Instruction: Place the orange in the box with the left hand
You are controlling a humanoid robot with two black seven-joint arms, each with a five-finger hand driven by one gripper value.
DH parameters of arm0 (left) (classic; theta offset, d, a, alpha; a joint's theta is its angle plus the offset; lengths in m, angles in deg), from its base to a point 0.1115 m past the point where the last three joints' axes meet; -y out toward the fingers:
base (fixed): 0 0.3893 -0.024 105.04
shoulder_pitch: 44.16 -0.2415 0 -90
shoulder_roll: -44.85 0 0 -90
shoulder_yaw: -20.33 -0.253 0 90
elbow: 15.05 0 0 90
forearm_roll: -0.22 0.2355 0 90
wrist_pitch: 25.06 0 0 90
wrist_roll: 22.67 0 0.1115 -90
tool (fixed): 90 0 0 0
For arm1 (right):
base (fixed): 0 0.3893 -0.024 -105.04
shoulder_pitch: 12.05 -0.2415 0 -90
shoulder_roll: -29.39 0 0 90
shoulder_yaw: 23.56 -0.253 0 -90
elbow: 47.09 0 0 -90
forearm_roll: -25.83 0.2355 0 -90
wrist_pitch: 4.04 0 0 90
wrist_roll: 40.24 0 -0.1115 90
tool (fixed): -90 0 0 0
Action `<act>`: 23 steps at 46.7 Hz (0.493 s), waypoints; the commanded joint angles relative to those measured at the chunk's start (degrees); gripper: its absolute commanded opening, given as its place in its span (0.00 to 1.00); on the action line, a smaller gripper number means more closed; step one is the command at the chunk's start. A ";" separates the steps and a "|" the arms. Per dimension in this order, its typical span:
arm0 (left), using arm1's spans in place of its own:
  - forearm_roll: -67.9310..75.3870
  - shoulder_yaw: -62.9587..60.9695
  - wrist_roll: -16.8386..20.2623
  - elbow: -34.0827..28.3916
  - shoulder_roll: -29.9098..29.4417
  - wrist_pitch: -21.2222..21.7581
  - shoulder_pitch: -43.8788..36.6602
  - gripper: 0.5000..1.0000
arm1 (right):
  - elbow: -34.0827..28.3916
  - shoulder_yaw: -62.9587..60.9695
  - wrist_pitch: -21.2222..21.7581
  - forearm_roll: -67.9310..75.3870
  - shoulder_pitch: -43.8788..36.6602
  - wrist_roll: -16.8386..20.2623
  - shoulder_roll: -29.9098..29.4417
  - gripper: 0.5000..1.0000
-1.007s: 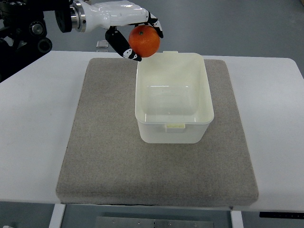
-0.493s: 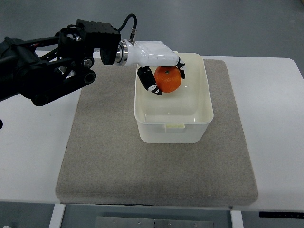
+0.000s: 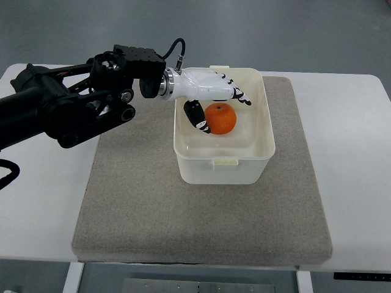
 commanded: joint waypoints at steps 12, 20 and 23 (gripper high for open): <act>-7.75 10.48 0.08 -0.10 -0.53 0.52 -3.36 0.99 | 0.00 0.07 0.00 0.00 0.00 0.00 0.00 0.85; -19.26 13.56 0.08 -4.67 -0.53 2.63 -3.45 0.99 | 0.00 -0.01 0.00 0.00 0.00 0.00 0.00 0.85; -25.23 13.65 0.08 -6.69 -0.53 3.95 -3.54 0.99 | 0.00 0.07 0.00 0.00 0.00 0.08 0.00 0.85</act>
